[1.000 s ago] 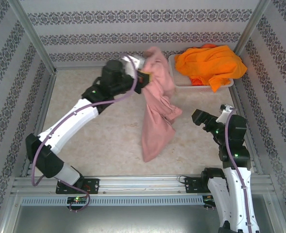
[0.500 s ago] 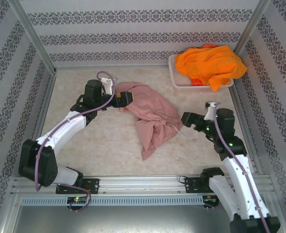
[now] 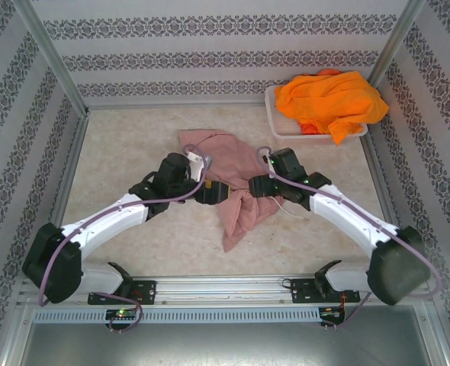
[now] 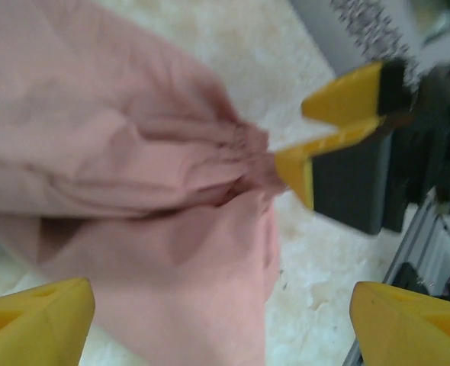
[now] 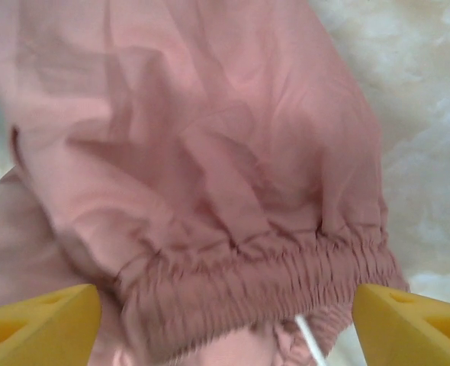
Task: Fold and stack the shorts
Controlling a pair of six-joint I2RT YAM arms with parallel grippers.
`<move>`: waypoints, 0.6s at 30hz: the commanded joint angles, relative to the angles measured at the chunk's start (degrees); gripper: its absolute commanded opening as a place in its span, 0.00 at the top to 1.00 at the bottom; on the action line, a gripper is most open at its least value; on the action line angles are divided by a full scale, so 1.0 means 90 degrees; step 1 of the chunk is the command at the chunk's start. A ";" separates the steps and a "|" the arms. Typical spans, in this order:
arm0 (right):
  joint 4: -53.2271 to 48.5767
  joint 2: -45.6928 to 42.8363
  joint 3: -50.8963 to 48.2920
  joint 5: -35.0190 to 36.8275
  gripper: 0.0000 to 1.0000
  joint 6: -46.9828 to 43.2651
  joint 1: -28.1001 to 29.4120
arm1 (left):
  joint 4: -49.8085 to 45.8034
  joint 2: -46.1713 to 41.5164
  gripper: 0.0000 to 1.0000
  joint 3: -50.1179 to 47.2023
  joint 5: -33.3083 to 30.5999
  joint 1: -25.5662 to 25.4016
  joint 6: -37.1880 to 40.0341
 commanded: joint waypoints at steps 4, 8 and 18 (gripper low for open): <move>-0.0046 0.0662 0.0271 0.0108 0.21 0.0081 0.0082 | 0.0701 0.0760 0.16 0.0056 0.0001 -0.0627 -0.0363; -0.0114 0.0684 0.0132 -0.0036 0.22 0.0228 0.0099 | 0.0766 0.1149 0.18 0.0081 0.0030 -0.0902 -0.0331; -0.0071 0.1154 0.0028 -0.0618 0.32 0.0315 0.0113 | -0.0067 0.1696 0.33 0.0096 -0.1122 -0.1206 -0.0163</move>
